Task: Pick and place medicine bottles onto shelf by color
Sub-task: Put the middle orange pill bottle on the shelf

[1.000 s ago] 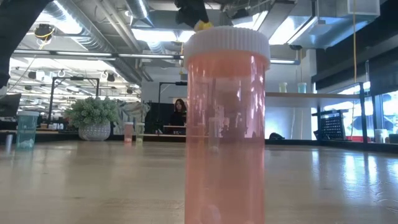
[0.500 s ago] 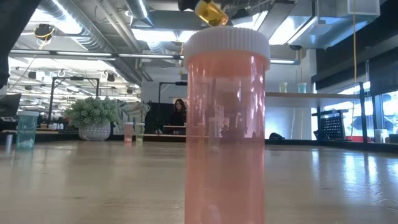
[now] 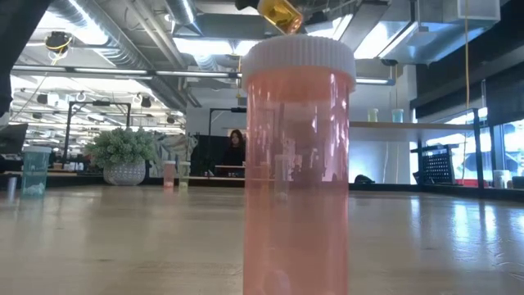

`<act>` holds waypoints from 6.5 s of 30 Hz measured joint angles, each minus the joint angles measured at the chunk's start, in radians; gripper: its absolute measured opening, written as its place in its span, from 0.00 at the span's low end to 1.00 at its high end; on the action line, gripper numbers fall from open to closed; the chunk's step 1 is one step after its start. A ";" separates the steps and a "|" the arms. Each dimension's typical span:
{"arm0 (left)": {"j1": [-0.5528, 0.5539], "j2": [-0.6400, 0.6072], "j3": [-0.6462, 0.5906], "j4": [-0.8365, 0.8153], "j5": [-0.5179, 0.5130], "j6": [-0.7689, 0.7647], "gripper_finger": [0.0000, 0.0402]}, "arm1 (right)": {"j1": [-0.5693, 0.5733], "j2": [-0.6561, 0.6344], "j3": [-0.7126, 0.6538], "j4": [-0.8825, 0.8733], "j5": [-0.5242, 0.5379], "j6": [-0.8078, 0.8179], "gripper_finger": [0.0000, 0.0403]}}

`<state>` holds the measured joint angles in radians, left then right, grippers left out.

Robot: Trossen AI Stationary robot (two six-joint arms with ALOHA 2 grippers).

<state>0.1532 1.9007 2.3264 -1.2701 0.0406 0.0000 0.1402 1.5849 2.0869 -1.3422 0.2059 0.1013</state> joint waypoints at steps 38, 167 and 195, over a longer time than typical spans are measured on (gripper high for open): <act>-0.030 0.000 0.000 0.004 0.000 -0.025 0.52 | -0.034 0.065 0.001 0.005 -0.068 -0.005 0.53; -0.079 -0.017 0.000 0.121 -0.013 0.007 0.53 | -0.151 0.184 0.000 0.106 -0.230 -0.163 0.52; -0.079 -0.018 0.000 0.121 -0.043 0.055 0.55 | -0.151 0.183 0.000 0.113 -0.231 -0.163 0.53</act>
<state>0.0746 1.8828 2.3264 -1.1492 -0.0025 0.0549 -0.0109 1.7679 2.0872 -1.2289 -0.0250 -0.0612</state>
